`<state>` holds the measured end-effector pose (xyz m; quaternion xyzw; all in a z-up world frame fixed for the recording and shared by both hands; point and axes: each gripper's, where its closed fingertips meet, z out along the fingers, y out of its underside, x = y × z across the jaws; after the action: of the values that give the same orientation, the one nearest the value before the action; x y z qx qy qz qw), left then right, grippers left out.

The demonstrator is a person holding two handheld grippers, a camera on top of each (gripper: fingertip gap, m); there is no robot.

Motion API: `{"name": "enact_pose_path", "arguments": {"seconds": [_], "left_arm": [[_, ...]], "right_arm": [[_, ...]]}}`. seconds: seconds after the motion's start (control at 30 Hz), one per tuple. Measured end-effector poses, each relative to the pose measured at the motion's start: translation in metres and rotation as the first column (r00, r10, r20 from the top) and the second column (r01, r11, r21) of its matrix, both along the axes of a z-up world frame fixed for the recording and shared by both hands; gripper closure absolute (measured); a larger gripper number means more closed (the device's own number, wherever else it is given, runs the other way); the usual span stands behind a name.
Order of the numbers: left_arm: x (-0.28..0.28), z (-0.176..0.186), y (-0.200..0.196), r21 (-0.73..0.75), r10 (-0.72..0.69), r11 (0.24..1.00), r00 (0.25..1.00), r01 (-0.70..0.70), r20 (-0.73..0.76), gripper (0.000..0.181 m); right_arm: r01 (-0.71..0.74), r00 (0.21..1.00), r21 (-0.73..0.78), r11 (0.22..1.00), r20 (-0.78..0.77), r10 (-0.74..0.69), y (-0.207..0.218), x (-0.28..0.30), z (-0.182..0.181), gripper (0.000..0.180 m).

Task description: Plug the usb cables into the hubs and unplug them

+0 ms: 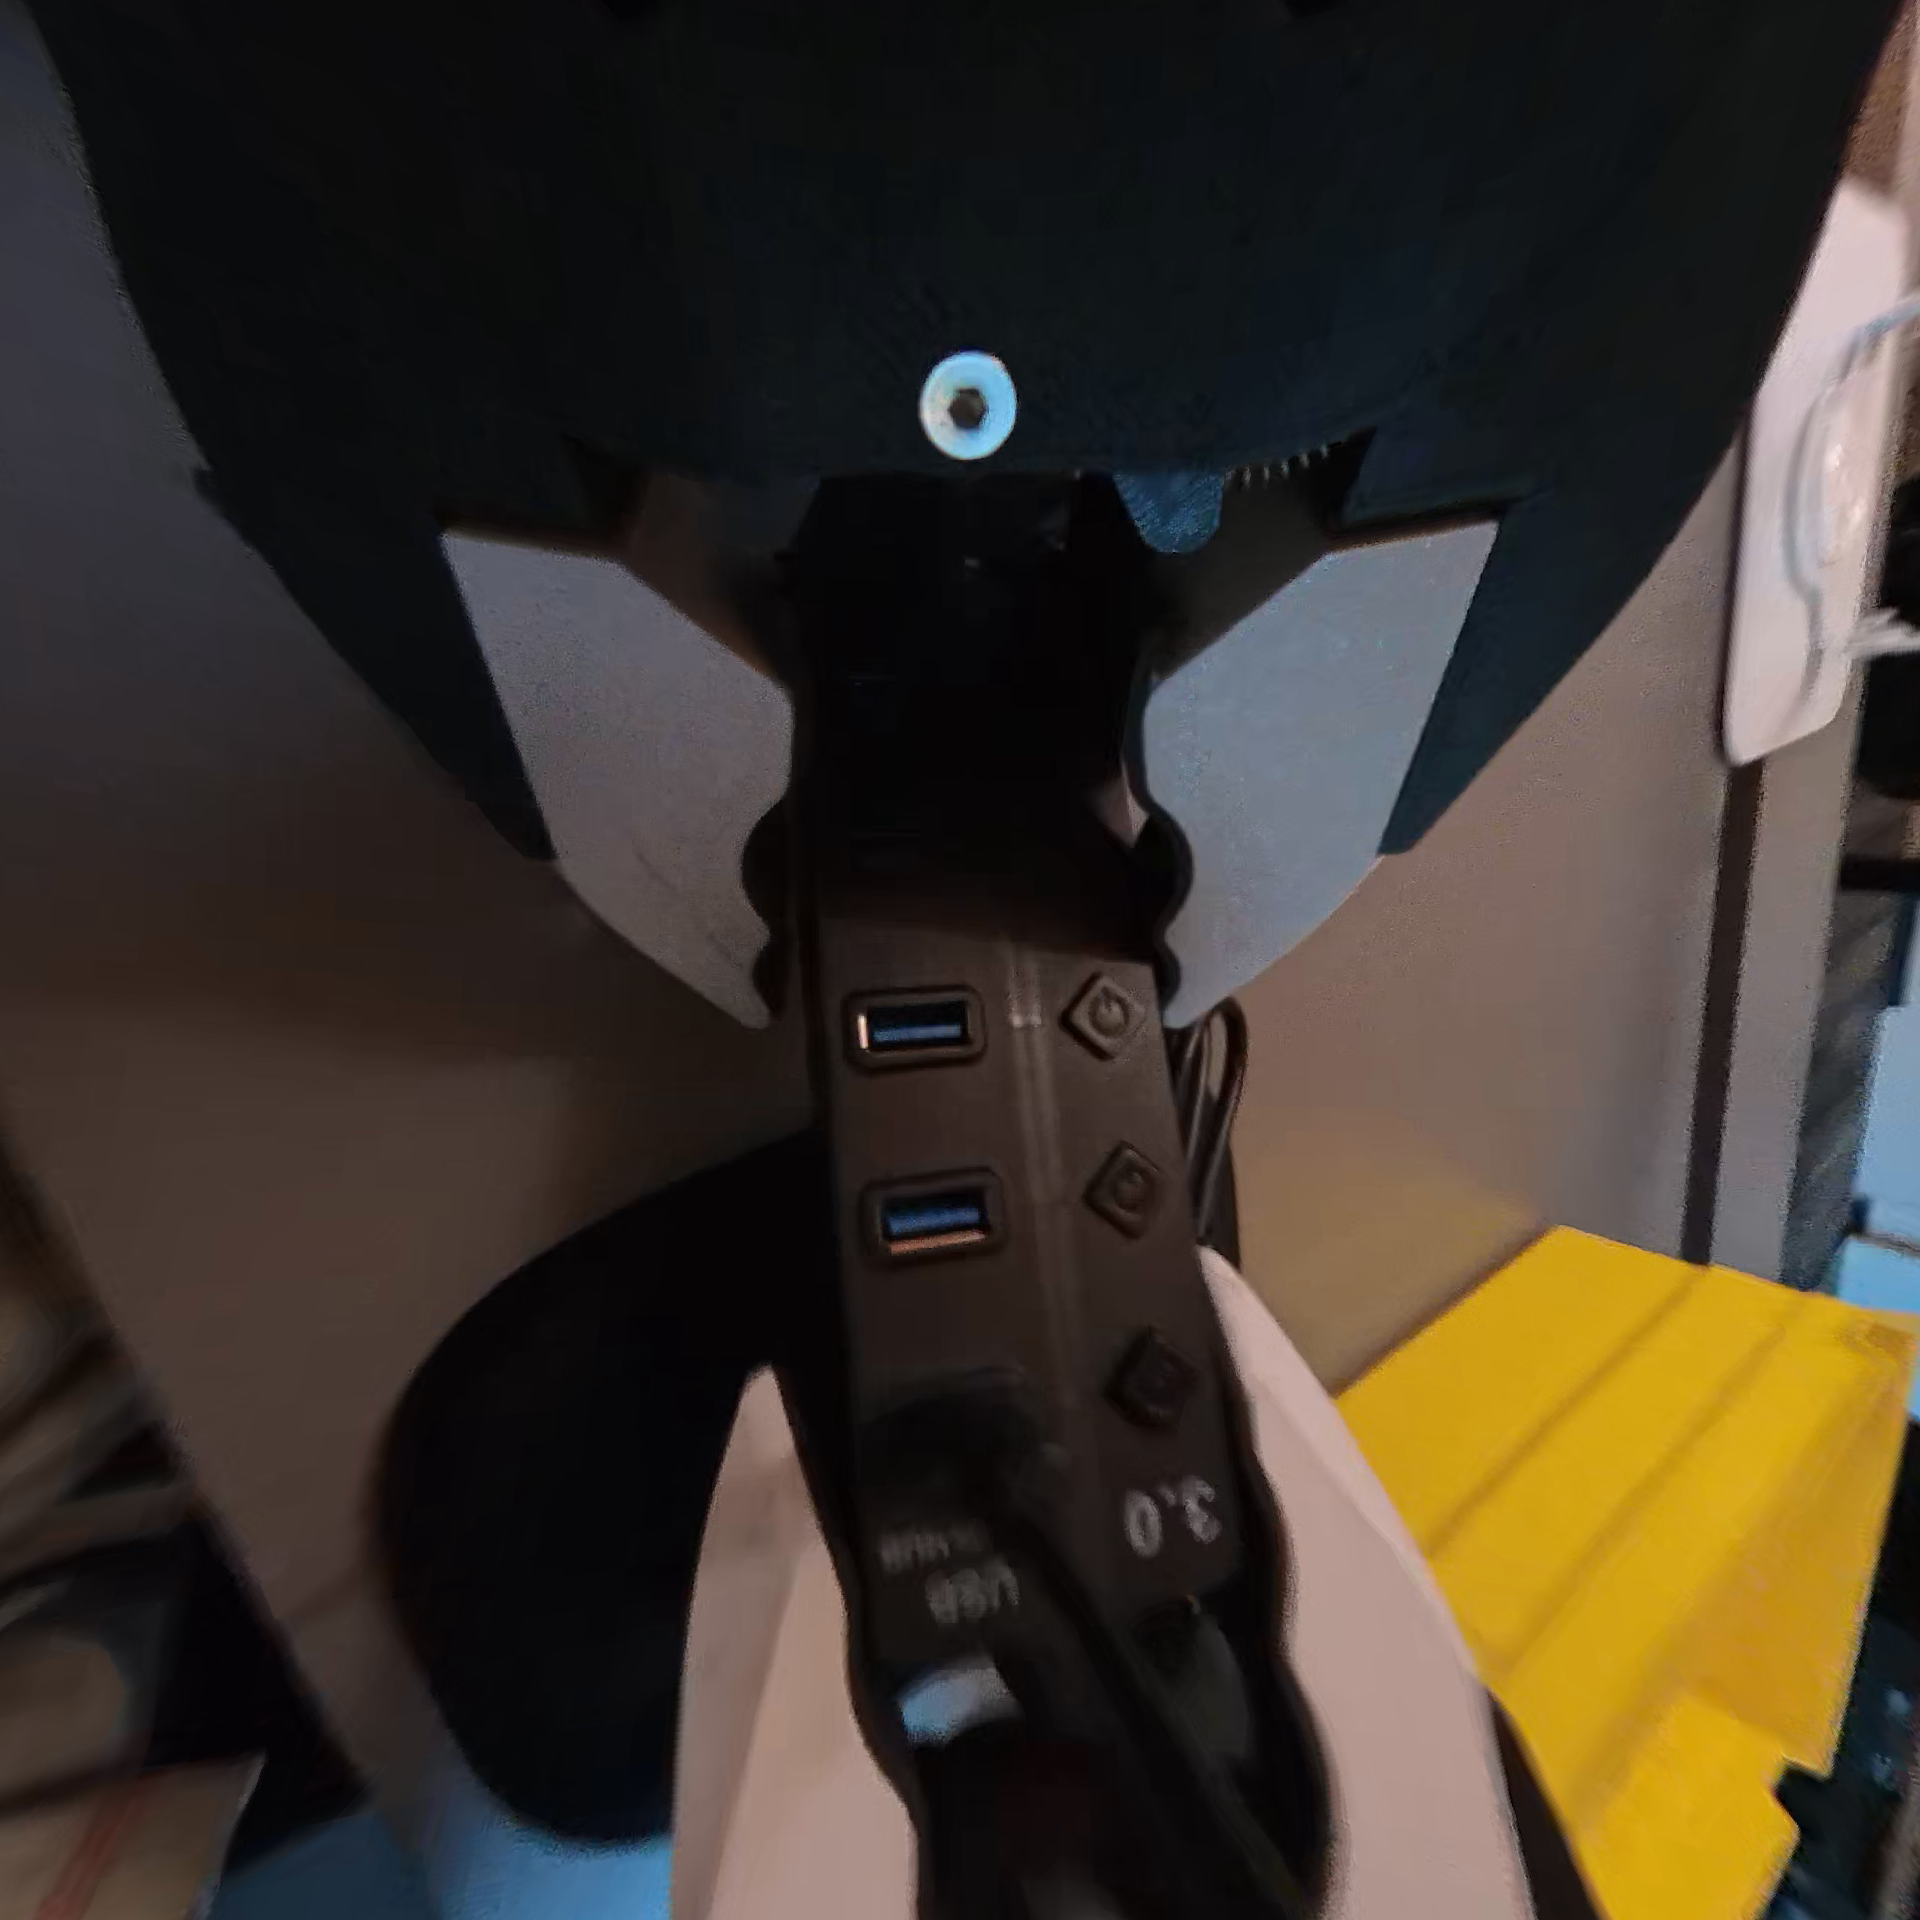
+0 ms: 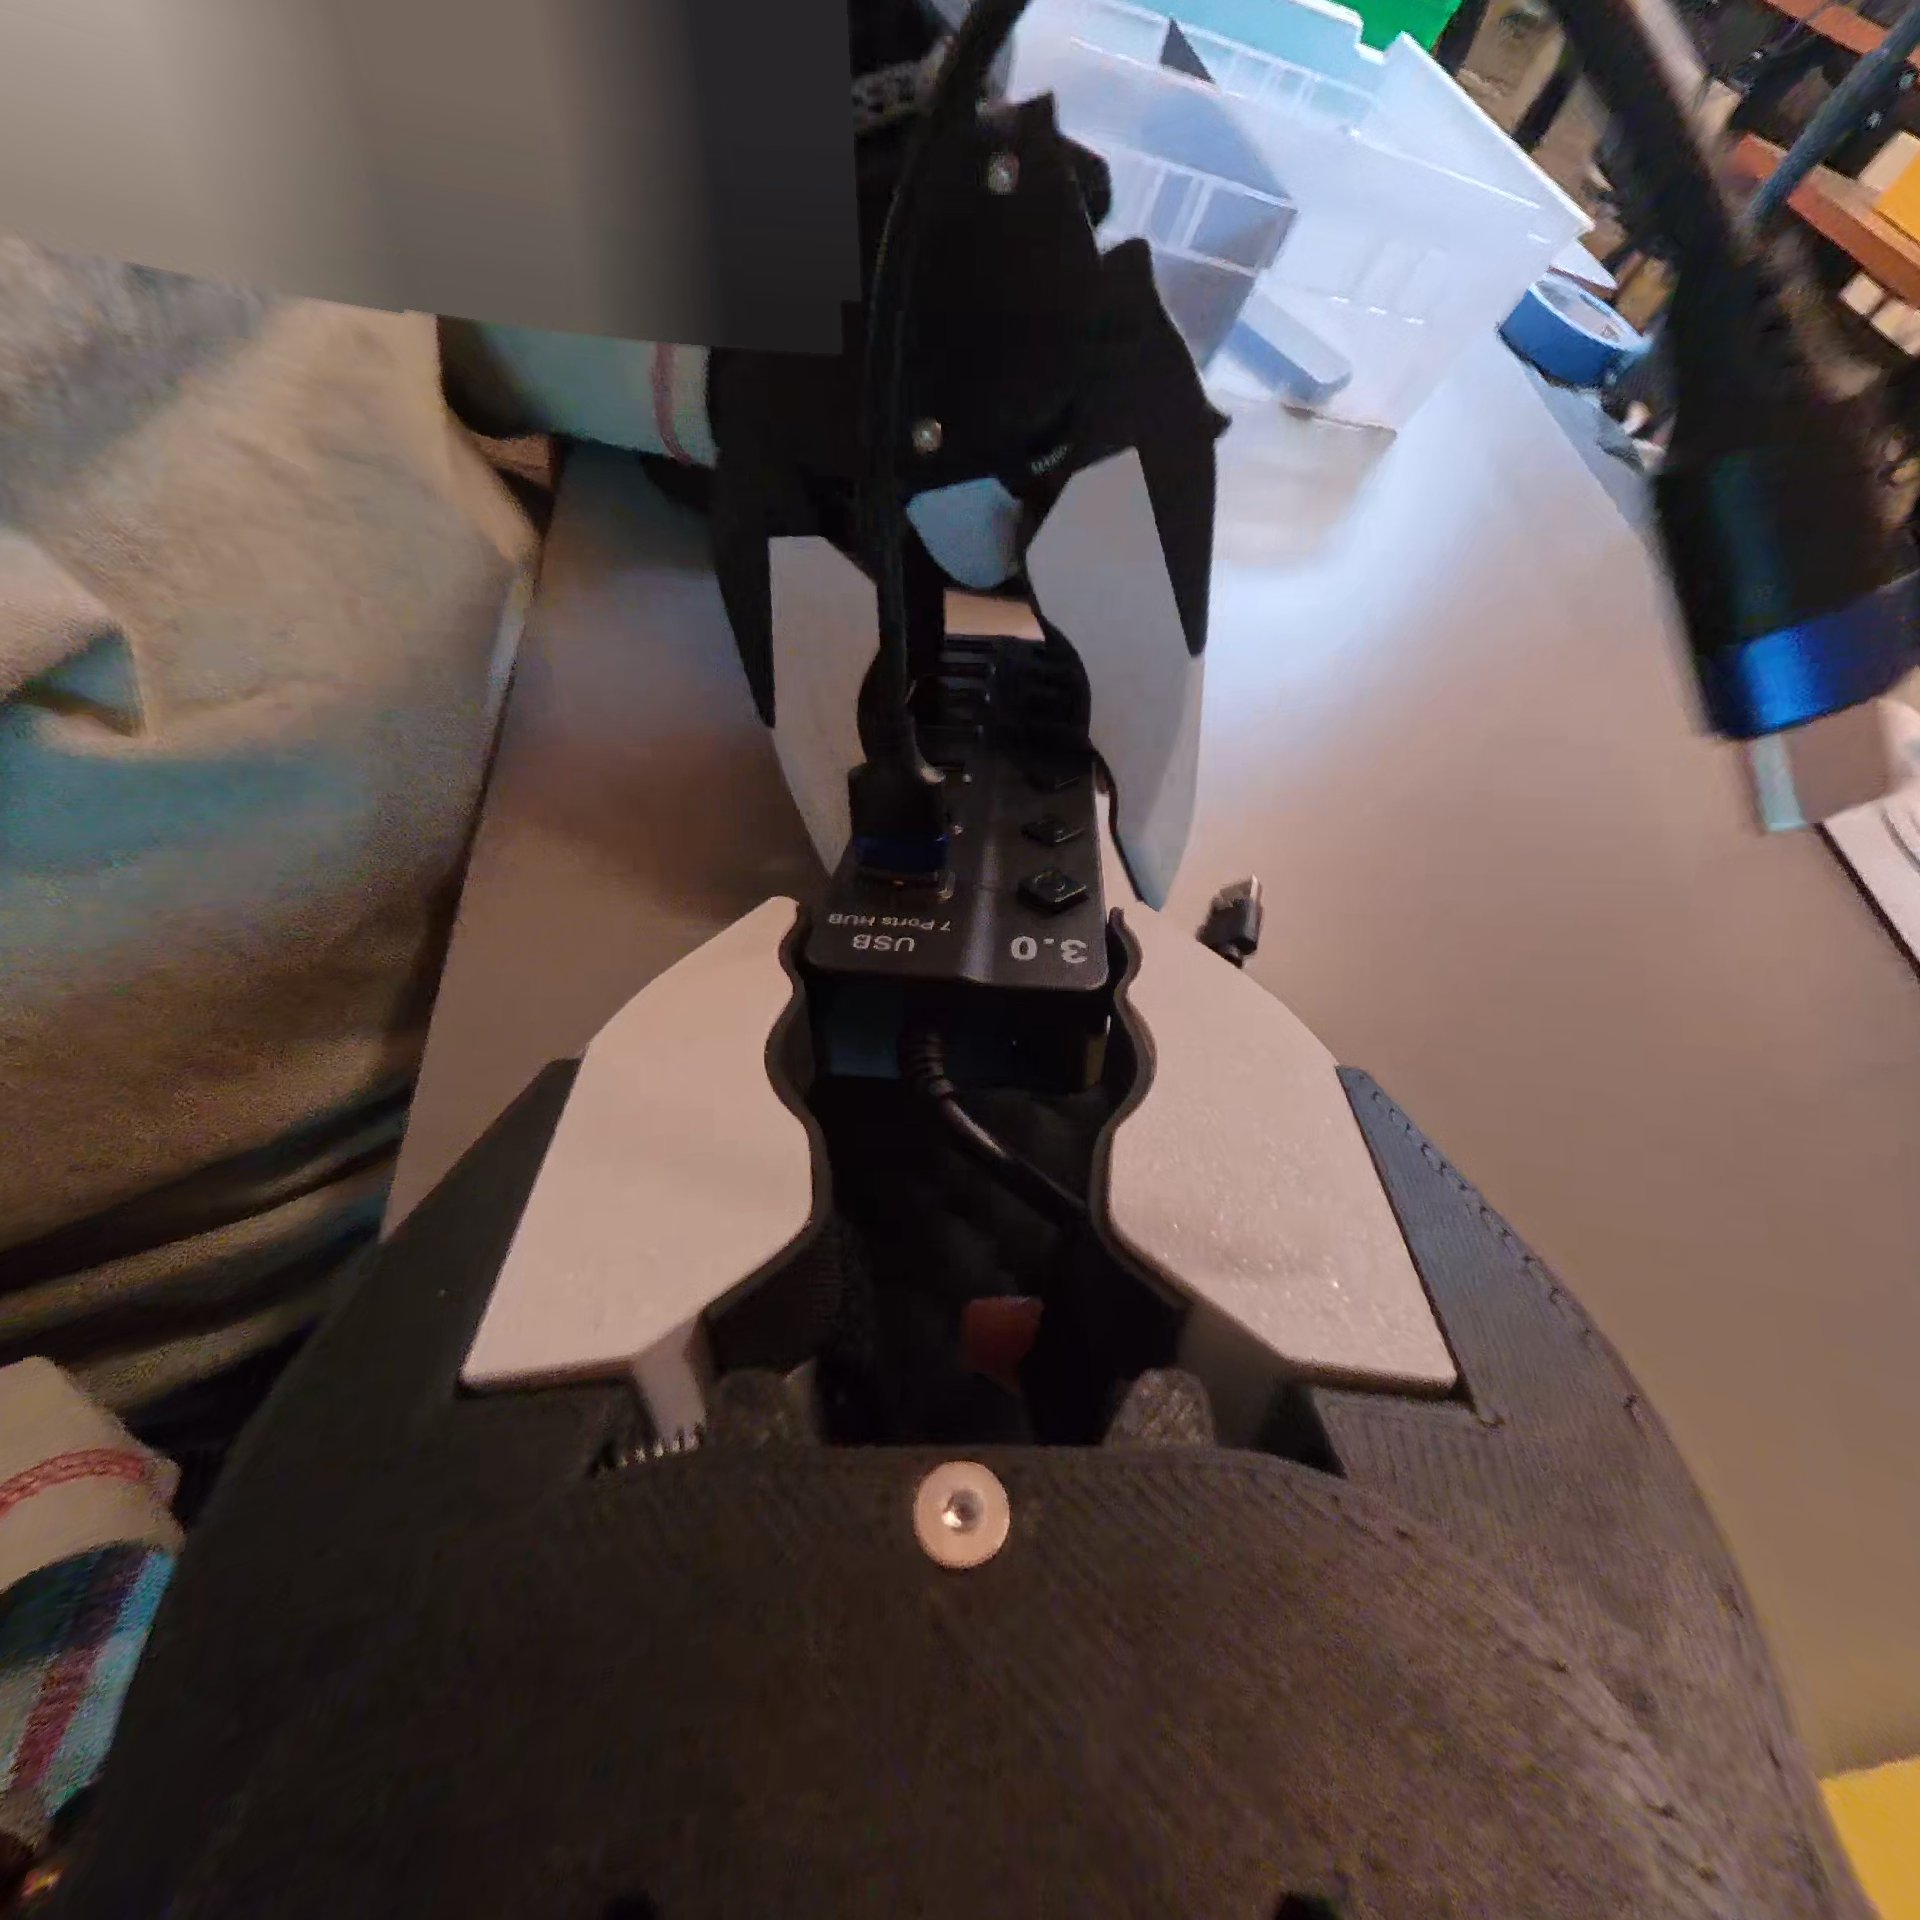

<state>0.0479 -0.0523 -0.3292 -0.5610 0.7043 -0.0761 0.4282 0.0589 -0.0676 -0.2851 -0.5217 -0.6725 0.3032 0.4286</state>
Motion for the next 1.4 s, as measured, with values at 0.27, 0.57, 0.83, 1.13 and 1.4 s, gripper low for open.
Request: {"name": "enact_pose_path", "arguments": {"seconds": [0.27, 0.57, 0.83, 1.13, 1.4], "left_arm": [[-0.003, -0.005, 0.011, -0.062, 0.105, 0.993, 0.995, -0.105, -0.003, 0.120], [-0.001, -0.007, 0.007, -0.114, 0.133, 0.985, 0.991, -0.132, 0.005, 0.122], [0.002, -0.009, 0.007, -0.156, 0.126, 0.979, 0.992, -0.129, -0.027, 0.124], [0.001, -0.010, 0.007, -0.151, 0.117, 0.982, 0.993, -0.117, -0.010, 0.124], [-0.009, 0.022, 0.018, -0.026, 0.112, 0.994, 0.980, -0.109, 0.167, 0.123]], "right_arm": [[0.151, 0.969, 0.010, 0.988, -0.199, -0.146, 0.007, 0.019, 0.046, 0.130], [0.088, 0.994, -0.069, 0.994, -0.064, -0.092, 0.002, -0.004, 0.019, 0.172], [0.096, 0.993, -0.191, 0.977, -0.050, -0.108, 0.003, 0.004, 0.010, 0.171], [0.138, 0.990, -0.093, 0.986, 0.035, -0.135, 0.006, 0.007, 0.005, 0.172], [0.224, 0.966, 0.065, 0.972, -0.147, -0.213, 0.017, 0.020, 0.037, 0.114]]}}
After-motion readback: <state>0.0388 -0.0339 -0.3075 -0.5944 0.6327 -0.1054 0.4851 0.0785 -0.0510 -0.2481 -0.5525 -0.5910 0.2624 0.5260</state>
